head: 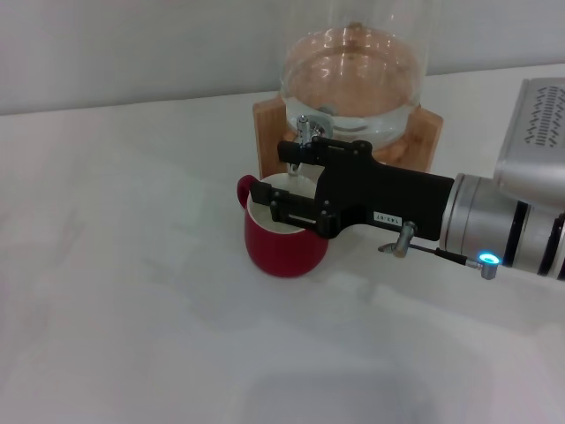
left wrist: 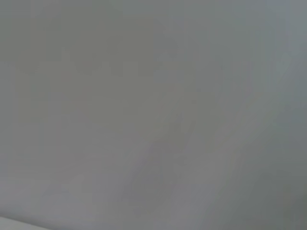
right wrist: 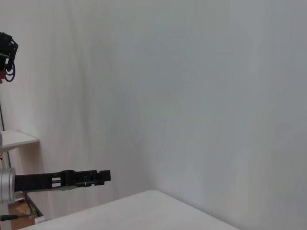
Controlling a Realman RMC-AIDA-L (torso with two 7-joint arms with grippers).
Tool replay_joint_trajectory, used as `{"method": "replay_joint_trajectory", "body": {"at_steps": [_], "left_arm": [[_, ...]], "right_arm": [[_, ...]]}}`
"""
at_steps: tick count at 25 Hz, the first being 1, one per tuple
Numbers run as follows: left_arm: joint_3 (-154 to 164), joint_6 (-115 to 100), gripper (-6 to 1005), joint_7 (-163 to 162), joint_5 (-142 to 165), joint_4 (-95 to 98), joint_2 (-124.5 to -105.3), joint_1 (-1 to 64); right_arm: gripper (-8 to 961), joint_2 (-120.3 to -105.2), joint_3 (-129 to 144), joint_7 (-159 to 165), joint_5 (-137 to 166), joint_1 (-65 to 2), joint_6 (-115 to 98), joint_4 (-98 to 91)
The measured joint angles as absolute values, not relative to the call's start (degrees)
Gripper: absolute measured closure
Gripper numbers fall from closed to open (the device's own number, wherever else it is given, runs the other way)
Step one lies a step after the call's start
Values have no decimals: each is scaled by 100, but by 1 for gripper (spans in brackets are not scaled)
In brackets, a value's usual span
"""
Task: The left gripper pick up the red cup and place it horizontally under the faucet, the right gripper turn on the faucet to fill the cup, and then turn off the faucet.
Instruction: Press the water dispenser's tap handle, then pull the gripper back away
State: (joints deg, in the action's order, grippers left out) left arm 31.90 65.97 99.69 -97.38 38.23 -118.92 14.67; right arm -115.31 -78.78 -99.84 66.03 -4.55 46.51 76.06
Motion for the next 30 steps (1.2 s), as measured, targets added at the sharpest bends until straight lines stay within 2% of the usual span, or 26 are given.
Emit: {"method": "replay_joint_trajectory", "body": {"at_steps": [30], "left_arm": [[3206, 6556, 133, 9966, -9729, 3833, -11882, 1505]], "right_arm": [[312, -11505, -8225, -10011, 6581, -269, 4711, 7605]]}}
